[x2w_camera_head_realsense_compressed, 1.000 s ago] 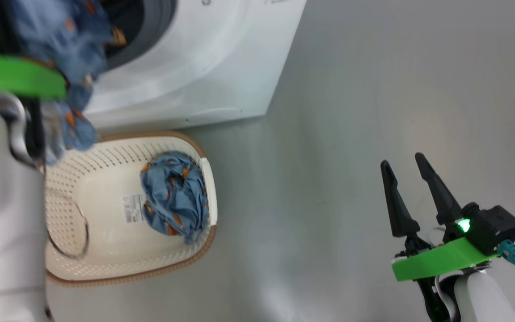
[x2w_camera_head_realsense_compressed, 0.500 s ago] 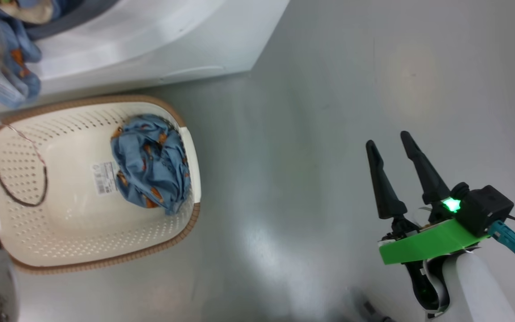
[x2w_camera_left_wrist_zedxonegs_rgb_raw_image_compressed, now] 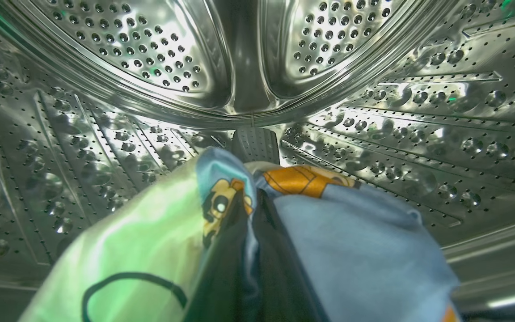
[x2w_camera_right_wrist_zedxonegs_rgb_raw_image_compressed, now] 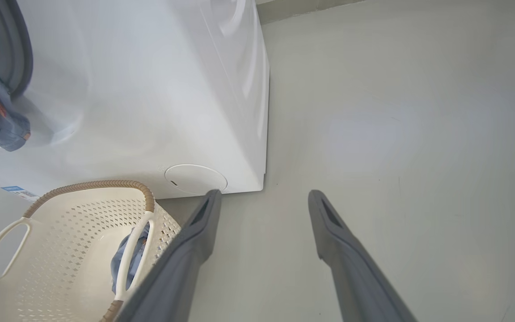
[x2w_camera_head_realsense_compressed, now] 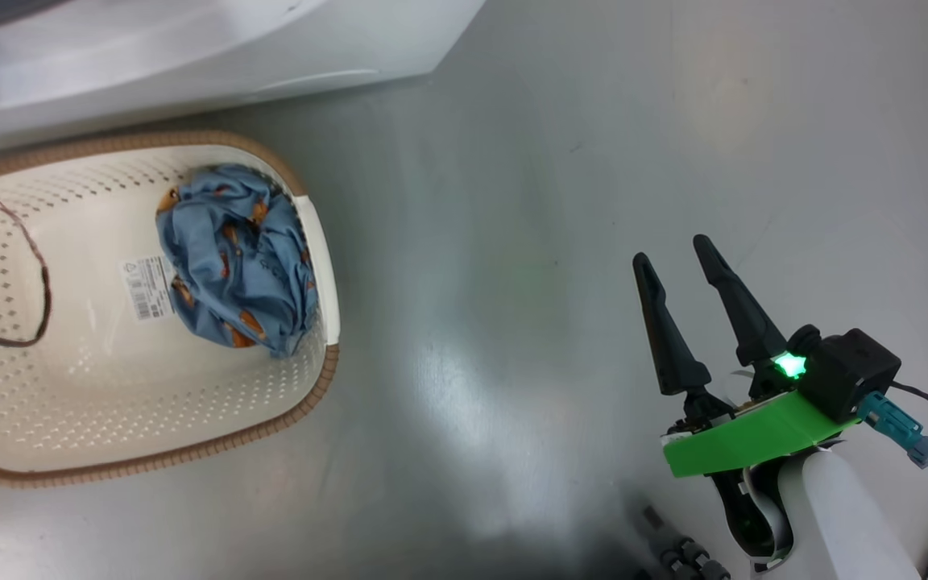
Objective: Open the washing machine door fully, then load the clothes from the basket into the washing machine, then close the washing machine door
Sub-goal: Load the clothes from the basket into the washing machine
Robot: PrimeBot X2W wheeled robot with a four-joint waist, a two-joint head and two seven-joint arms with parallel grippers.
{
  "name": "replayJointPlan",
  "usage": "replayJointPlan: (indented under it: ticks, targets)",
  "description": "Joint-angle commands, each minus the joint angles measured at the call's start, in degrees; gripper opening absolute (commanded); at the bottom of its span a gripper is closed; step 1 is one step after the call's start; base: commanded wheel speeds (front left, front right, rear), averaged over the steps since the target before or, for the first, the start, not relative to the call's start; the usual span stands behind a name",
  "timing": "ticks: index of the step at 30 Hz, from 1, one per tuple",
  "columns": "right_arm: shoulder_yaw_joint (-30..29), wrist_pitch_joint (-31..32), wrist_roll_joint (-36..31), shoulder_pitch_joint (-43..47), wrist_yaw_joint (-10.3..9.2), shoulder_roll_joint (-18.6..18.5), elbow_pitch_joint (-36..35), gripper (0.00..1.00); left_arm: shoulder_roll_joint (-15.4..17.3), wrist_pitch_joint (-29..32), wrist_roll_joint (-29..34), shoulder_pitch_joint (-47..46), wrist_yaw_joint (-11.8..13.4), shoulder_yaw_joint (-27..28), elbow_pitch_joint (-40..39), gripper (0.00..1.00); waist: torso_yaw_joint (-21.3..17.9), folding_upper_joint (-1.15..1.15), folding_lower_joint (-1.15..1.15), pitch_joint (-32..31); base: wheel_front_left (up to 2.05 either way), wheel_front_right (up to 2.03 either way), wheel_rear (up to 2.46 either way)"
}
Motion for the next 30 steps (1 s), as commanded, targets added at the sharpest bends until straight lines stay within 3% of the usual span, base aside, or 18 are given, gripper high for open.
replayJointPlan:
  ticks: [1,6,10,13,21,25,30]
  targets:
    - [1.5,-0.7,0.3,1.1,0.09,0.3,-1.0,1.00,2.6,-1.2,0.1,-0.9,0.4,0.0,-1.3,0.00,-0.2,0.00,0.00,1.1,0.00,0.00,0.00]
    - [2.0,-0.7,0.5,1.5,0.09,0.3,-1.0,1.00,2.7,-6.7,0.8,-2.7,-1.0,-1.8,-3.0,0.00,-0.4,0.00,0.00,2.8,0.00,0.00,0.00]
    - [3.0,-0.7,0.9,1.3,0.09,0.4,-0.9,1.00,3.7,-17.0,3.1,-4.9,-2.0,-4.3,-5.7,0.00,-1.1,0.00,0.00,3.7,0.00,0.00,0.00]
    - [3.4,-0.7,1.6,1.2,0.09,0.4,-0.8,1.00,4.9,-21.6,5.9,-6.7,-1.4,-6.1,-8.9,0.00,-1.8,0.00,0.00,4.1,0.00,0.00,0.00]
    - [3.9,-0.7,3.4,0.6,0.09,0.4,-0.5,1.00,6.2,-21.9,8.1,-3.7,-0.7,-5.6,-25.0,0.00,-2.3,0.00,0.00,4.1,0.00,0.00,0.00]
    - [4.1,-0.7,3.5,0.2,0.09,0.4,-0.2,1.00,5.7,-21.9,7.6,-1.5,-0.7,-5.1,-23.3,0.00,-2.0,0.00,0.00,3.8,0.00,0.00,0.00]
    - [4.4,-0.7,3.6,0.4,0.09,0.4,0.4,1.00,4.7,-21.4,6.0,-1.3,0.2,-4.1,-13.1,0.00,-1.6,0.00,0.00,3.1,0.00,0.00,0.00]
